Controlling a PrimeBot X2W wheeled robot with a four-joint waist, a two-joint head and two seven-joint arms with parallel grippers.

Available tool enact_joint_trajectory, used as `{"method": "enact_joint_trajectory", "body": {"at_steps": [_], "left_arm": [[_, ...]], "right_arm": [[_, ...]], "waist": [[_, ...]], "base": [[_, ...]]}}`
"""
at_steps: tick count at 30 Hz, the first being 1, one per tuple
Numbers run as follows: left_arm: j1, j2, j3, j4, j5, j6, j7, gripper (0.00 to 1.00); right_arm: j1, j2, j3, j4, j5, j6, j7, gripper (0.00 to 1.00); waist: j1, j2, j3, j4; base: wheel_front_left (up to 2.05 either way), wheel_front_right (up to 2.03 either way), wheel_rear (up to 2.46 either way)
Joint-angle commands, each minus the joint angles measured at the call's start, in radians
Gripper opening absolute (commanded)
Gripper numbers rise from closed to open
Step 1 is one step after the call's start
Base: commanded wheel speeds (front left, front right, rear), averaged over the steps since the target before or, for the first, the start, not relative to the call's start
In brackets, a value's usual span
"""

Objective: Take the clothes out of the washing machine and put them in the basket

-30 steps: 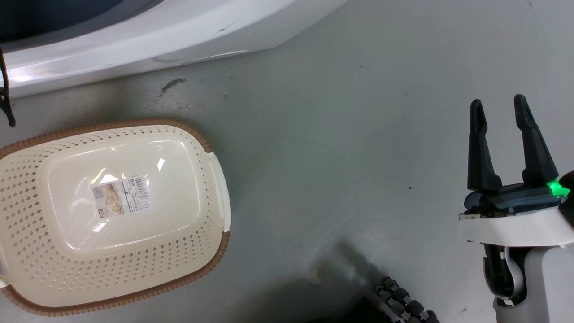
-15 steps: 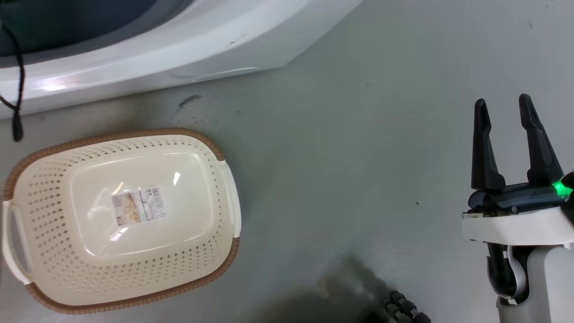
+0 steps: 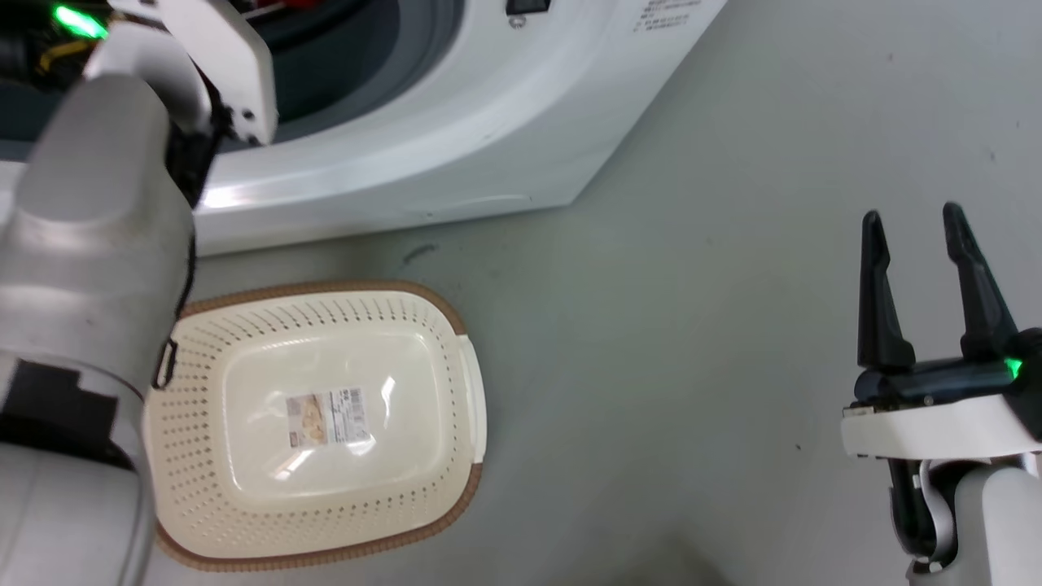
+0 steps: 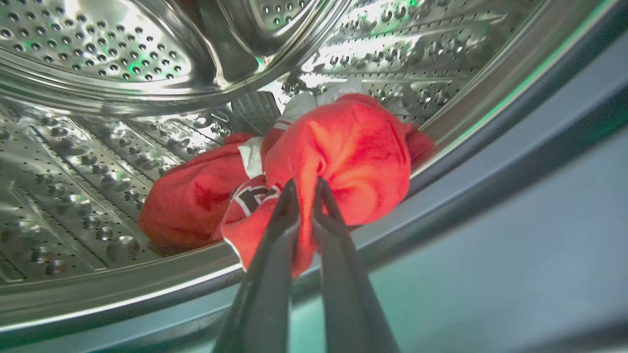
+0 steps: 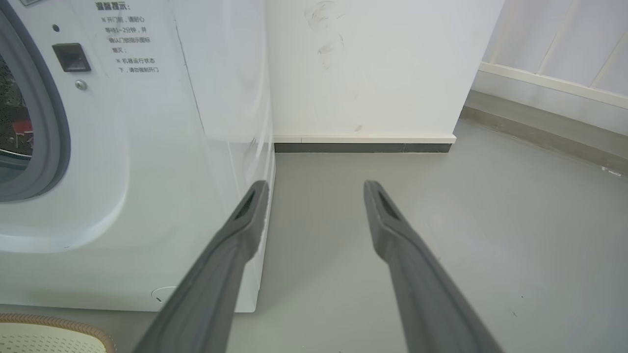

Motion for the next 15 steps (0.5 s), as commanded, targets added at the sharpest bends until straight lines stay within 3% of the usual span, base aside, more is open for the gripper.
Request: {"method": "enact_joint_trajectory", "body": {"at_steps": [1, 15], "left_arm": [[0.03, -0.009, -0.006, -0.005, -0.007, -0.001, -0.02, 0.0], [0.218, -0.041, -0.049, -0.12, -0.03, 0.011, -0.192, 0.0]], "right_arm": [[0.016, 0.001, -0.002, 0.005, -0.005, -0.001, -0.003, 1.0], [0.105, 0.001, -0.011, 0.04, -0.056, -0.001, -0.003, 1.0]], "waist": [[0.0001, 0.0, -0.053, 0.024], [0.0001, 0.0, -0.244, 0.11]], "base": [[0.0, 0.0, 0.0], [0.0, 0.0, 0.0]]}}
